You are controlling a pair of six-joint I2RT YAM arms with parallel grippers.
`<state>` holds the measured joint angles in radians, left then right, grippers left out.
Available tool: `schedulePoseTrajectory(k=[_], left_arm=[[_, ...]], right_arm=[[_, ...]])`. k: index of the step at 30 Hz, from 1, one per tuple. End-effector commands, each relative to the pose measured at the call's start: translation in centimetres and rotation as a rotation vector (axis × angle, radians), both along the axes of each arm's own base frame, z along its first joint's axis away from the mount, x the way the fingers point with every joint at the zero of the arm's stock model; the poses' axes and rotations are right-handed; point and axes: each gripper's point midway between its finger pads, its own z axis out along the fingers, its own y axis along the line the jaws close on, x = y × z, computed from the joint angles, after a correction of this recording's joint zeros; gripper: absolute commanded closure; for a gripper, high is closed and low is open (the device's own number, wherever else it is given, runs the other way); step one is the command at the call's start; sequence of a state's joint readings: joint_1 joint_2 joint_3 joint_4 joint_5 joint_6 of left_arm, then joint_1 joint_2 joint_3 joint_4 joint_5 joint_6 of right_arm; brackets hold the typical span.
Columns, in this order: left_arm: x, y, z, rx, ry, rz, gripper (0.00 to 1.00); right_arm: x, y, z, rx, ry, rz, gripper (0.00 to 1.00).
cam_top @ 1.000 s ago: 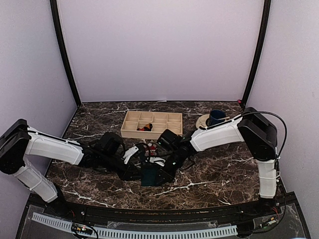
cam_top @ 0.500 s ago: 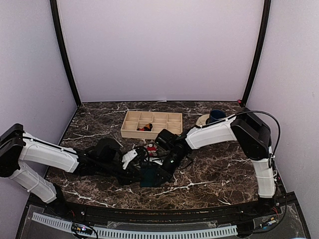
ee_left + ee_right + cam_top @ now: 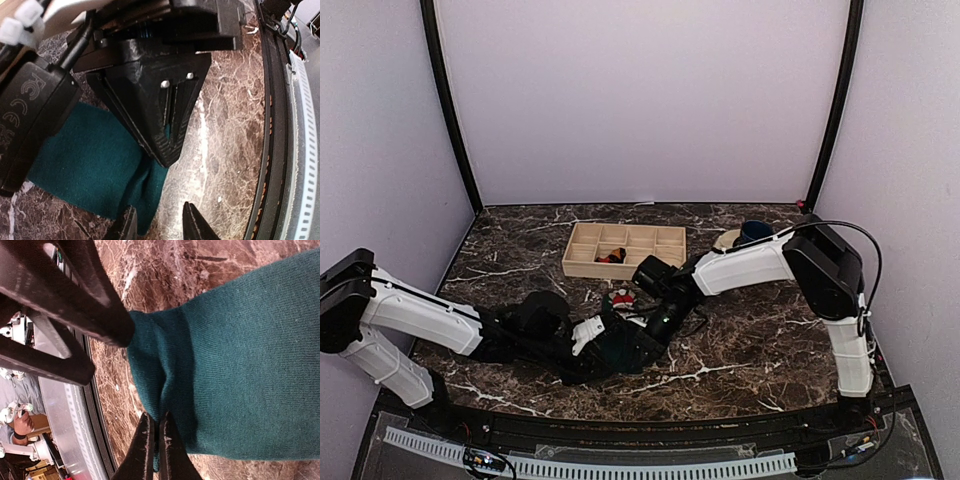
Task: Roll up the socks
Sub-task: Roll the sock at the center of the board.
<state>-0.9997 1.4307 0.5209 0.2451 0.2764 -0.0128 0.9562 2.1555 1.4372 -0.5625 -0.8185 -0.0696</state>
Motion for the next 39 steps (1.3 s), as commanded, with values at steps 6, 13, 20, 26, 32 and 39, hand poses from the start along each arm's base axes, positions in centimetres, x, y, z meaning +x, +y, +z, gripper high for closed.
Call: schedulePoseTrajectory(k=[6, 13, 20, 26, 32, 39], left_arm=[[0.8, -0.1, -0.5, 0.056, -0.090, -0.003, 0.65], [0.8, -0.6, -1.0, 0.078, -0.095, -0.029, 0.65], [0.3, -1.0, -1.7, 0.108, -0.083, -0.066, 0.65], [0.2, -1.0, -2.5, 0.148, -0.078, -0.068, 0.67], [0.2, -1.0, -3.3, 0.184, -0.056, -0.071, 0.73], [0.1, -1.0, -3.2, 0.184, -0.048, -0.077, 0.81]], right_arm=[[-0.2, 0.1, 0.0, 0.006, 0.041, 0.010, 1.00], [-0.3, 0.2, 0.0, 0.012, 0.050, 0.016, 1.00], [-0.4, 0.2, -0.1, 0.012, 0.059, 0.019, 1.00], [-0.5, 0.2, 0.0, 0.016, 0.066, 0.023, 1.00], [-0.6, 0.1, -0.1, 0.016, 0.069, 0.026, 1.00], [-0.5, 0.0, -0.3, 0.011, 0.072, 0.023, 1.00]])
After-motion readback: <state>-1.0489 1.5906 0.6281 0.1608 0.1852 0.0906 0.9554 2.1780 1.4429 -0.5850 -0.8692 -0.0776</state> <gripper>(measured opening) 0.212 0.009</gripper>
